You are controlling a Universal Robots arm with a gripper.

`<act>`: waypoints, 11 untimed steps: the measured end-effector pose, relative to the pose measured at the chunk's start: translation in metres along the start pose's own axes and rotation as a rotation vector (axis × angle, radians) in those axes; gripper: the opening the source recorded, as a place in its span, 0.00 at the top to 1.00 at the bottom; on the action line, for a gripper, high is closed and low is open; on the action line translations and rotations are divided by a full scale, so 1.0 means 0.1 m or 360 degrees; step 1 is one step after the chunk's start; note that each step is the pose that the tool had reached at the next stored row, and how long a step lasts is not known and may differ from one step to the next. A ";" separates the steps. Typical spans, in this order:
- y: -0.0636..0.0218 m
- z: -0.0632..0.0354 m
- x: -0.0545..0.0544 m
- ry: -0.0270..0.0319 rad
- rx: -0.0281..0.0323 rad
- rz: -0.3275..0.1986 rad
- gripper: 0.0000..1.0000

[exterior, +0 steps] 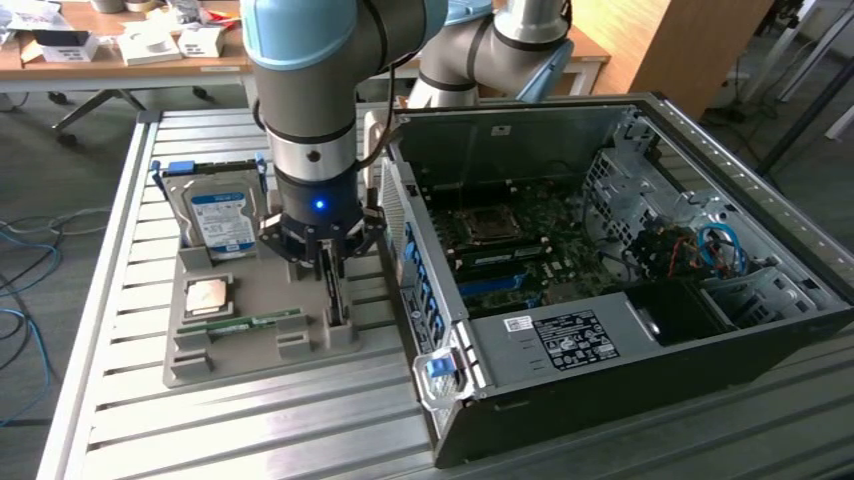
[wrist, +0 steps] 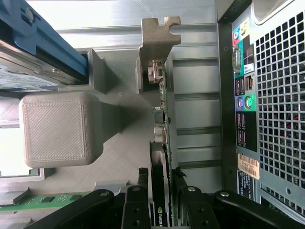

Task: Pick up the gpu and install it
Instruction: 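Pick up the gpu and move the gpu toward the slot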

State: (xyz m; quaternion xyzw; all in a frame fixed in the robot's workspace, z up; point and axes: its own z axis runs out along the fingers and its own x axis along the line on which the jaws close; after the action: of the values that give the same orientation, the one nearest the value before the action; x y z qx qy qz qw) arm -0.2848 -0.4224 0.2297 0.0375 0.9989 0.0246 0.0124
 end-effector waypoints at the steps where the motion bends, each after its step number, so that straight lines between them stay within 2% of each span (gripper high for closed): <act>1: 0.000 0.000 0.00 0.00001 -0.00001 0.0000 0.67; 11: 0.000 0.001 0.00 -0.00001 -0.00001 0.0000 0.67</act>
State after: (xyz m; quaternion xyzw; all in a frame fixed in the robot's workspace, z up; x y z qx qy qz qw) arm -0.2844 -0.4225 0.2296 0.0374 0.9989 0.0246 0.0124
